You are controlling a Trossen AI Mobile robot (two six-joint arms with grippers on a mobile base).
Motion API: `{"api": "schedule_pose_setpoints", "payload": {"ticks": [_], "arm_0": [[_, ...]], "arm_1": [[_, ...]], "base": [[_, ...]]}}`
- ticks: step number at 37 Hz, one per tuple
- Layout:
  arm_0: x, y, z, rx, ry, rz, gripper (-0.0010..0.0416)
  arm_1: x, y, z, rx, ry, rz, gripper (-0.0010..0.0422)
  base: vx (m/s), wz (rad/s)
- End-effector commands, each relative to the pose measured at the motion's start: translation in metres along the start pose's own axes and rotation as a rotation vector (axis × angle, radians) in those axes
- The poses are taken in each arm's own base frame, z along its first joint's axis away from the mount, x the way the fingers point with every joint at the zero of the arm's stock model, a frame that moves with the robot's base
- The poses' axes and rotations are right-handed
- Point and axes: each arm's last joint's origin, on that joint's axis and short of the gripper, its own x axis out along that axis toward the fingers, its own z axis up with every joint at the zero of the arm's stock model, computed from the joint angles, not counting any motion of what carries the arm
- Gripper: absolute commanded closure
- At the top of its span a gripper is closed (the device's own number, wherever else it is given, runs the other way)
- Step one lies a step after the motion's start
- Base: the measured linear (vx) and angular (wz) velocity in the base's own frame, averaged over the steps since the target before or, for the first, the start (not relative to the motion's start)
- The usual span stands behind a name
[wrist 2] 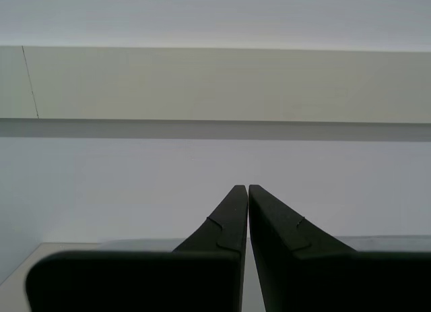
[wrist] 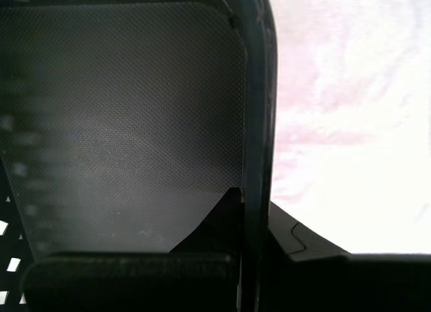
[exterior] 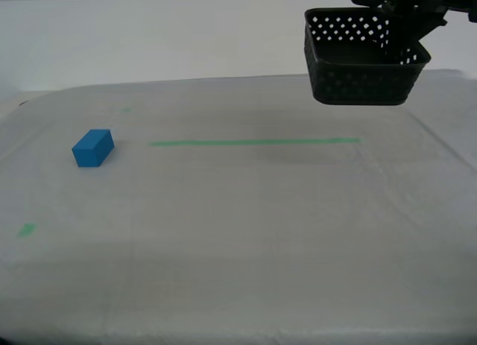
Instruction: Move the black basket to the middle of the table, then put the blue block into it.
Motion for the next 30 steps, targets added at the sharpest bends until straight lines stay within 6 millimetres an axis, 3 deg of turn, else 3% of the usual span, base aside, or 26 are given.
{"api": "schedule_pose_setpoints", "payload": {"ticks": [1,30], "arm_0": [[0.006,0.011,0.006,-0.013,0.014,0.005,0.0406],[0.075,0.106,0.056,-0.118,0.09,0.055,0.0406]], "arm_1": [[0.0,0.0,0.001,0.001,-0.006,0.0,0.0412],[0.0,0.0,0.001,0.001,-0.007,0.001,0.0412]], "base": [[0.0,0.0],[0.0,0.0]]}}
